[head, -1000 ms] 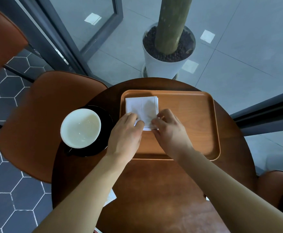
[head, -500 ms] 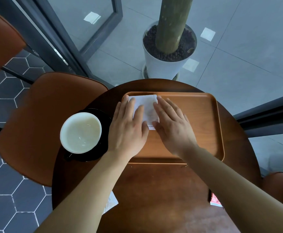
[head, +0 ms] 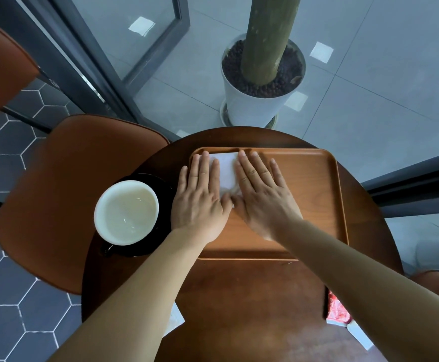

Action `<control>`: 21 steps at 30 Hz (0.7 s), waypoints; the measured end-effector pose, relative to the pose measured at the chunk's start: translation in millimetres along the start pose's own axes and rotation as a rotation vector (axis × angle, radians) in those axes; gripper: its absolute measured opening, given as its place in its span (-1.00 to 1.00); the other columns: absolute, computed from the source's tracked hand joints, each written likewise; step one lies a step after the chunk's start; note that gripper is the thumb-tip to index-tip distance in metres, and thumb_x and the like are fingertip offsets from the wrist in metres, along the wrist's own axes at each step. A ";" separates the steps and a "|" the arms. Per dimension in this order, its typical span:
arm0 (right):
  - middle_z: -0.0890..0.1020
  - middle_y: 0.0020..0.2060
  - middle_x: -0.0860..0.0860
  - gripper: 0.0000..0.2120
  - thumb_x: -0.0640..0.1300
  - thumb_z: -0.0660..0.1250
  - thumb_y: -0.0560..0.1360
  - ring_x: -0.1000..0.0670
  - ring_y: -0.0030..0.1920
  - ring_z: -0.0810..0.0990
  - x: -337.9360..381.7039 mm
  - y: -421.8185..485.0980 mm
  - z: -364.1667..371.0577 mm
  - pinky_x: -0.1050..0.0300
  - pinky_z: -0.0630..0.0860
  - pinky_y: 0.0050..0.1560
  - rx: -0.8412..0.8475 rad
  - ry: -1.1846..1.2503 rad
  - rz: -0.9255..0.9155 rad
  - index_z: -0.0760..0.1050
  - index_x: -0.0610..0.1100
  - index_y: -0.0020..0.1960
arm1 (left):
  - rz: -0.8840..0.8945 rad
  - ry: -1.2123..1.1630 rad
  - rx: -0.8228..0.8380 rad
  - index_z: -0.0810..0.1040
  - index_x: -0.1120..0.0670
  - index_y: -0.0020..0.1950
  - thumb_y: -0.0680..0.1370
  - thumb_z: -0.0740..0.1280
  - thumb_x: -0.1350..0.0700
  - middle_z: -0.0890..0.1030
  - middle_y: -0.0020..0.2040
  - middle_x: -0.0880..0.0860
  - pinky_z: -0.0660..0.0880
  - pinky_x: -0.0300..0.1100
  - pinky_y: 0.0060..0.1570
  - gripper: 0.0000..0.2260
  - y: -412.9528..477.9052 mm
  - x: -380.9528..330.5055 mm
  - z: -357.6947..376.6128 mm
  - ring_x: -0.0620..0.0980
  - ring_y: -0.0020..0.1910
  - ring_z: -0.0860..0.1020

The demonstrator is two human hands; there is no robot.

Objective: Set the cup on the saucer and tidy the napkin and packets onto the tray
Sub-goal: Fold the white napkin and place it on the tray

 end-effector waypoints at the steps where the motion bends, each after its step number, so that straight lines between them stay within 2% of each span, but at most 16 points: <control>1: -0.12 0.61 -0.08 -0.34 0.22 -0.21 0.66 -0.13 0.60 -0.20 -0.7 -0.1 0.5 -0.20 -0.09 0.57 0.007 -0.007 0.004 -0.10 -0.16 0.62 | 0.006 0.003 0.003 -0.18 0.16 0.61 0.64 -0.06 -0.17 -0.17 0.62 0.21 -0.10 0.13 0.56 -0.33 0.0 -0.2 -0.2 0.15 0.60 -0.22; 11: -0.15 0.61 -0.09 -0.34 0.22 -0.23 0.66 -0.14 0.60 -0.24 -0.1 0.6 4.2 -0.19 -0.08 0.57 0.018 -0.026 -0.006 -0.15 -0.15 0.61 | -0.013 0.030 -0.008 -0.20 0.14 0.61 0.62 -0.12 -0.17 -0.18 0.63 0.19 -0.12 0.15 0.55 -0.34 -1.0 -0.5 -1.7 0.14 0.61 -0.21; 16: -0.10 0.62 -0.05 -0.34 0.23 -0.21 0.65 -0.14 0.60 -0.22 1.0 0.6 -1.7 -0.21 -0.09 0.57 -0.007 0.006 0.020 -0.09 -0.13 0.62 | -0.018 0.029 -0.047 -0.11 0.12 0.63 0.64 -0.04 -0.18 -0.10 0.63 0.19 -0.08 0.17 0.55 -0.35 -0.9 1.3 -7.4 0.15 0.61 -0.14; 21: -0.08 0.62 -0.01 -0.36 0.23 -0.16 0.65 -0.10 0.60 -0.22 1.0 -3.1 -6.7 -0.18 -0.07 0.57 -0.033 0.085 0.068 -0.07 -0.10 0.62 | 0.001 0.044 -0.064 -0.05 0.14 0.62 0.65 -0.05 -0.15 -0.06 0.63 0.19 -0.05 0.16 0.55 -0.38 -2.8 -1.4 -11.5 0.16 0.62 -0.10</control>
Point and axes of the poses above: each hand's wrist, its own y-axis towards the middle knuckle, its own z-axis out of the palm, x = y × z, the point moved 8 cm from there along y, towards the middle knuckle
